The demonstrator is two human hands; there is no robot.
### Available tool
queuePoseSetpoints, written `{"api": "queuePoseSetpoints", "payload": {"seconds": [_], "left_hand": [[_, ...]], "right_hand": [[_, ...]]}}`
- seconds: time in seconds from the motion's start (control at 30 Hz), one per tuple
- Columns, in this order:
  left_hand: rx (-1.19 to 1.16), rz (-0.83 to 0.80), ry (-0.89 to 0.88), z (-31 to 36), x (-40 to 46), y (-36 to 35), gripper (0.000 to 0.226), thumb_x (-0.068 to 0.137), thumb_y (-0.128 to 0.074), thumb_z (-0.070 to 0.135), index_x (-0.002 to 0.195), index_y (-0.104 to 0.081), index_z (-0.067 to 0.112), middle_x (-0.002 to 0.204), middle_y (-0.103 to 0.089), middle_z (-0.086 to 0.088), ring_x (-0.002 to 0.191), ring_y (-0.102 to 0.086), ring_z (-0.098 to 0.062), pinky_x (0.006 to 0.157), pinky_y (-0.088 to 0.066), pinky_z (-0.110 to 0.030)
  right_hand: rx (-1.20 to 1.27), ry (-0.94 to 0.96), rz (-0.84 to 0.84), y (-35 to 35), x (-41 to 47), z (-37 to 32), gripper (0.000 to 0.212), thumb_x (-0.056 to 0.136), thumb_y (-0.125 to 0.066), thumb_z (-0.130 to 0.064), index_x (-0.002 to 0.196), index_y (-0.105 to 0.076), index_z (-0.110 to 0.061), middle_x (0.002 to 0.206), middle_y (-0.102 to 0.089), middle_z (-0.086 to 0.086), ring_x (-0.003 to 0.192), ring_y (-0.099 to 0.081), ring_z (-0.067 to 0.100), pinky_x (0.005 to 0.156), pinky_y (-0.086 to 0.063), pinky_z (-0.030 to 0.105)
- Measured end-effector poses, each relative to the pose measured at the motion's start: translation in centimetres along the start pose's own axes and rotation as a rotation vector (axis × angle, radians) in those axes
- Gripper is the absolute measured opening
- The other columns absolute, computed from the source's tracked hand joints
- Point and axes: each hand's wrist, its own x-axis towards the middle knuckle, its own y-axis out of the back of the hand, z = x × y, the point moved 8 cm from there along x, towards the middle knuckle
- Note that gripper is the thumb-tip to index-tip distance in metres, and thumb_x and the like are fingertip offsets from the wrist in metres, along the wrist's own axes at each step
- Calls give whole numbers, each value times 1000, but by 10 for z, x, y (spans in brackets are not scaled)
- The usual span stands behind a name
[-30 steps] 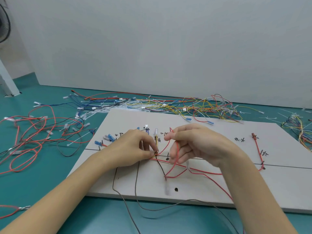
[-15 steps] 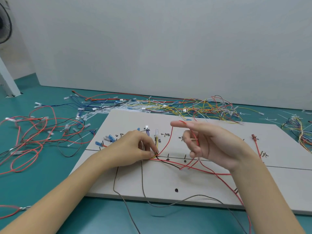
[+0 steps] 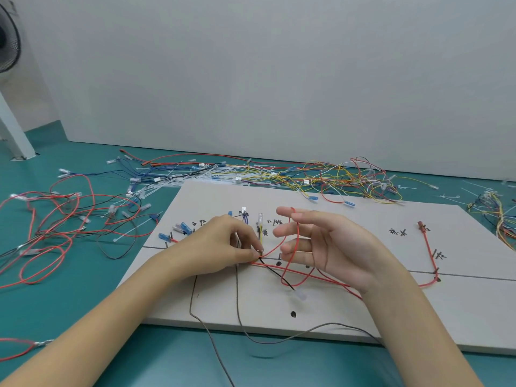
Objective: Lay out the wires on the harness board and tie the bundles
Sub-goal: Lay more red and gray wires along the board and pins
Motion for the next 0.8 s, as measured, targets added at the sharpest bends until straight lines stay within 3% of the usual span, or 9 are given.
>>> {"api": "queuePoseSetpoints", "payload": {"seconds": [0.23,0.4,0.53,0.7,0.8], "left_hand": [[-36,-3,-17,3,-1,-3,10,75,-80,38,78,-74,32,63,-61,16,54,-45,-1,53,-36,-11],[3,12,-84,10,0,-9,14,73,-82,38,84,-75,31,71,-60,11,60,-48,-2,57,-37,-13],[22,34,-97,9,0,-9,12,76,-80,40,83,-75,32,71,-60,11,62,-48,-3,57,-37,-14],[63,45,-103,11,1,-9,3,82,-76,35,82,-75,32,70,-59,15,66,-50,-1,58,-36,-14],[39,38,-83,10,1,-8,2,81,-77,32,82,-77,30,71,-57,24,68,-51,3,61,-37,-12]], "right_hand": [[-267,-57,-46,-9,-10,8,39,97,-51,-11,133,-40,-21,95,-72,20,74,-71,28,64,-56,31],[-445,-98,-51,-10,-19,15,38,99,-48,-13,134,-36,-23,88,-73,20,71,-71,27,67,-59,34],[-492,-132,-41,-13,-25,20,43,100,-46,-12,138,-31,-27,81,-72,21,64,-70,26,57,-58,29],[-539,-171,-63,-14,-36,18,34,100,-46,-11,131,-43,-24,75,-70,20,54,-66,24,49,-53,26],[-616,-97,13,-3,-39,-2,23,99,-47,-13,119,-59,-16,64,-67,16,34,-47,15,37,-39,19]]}}
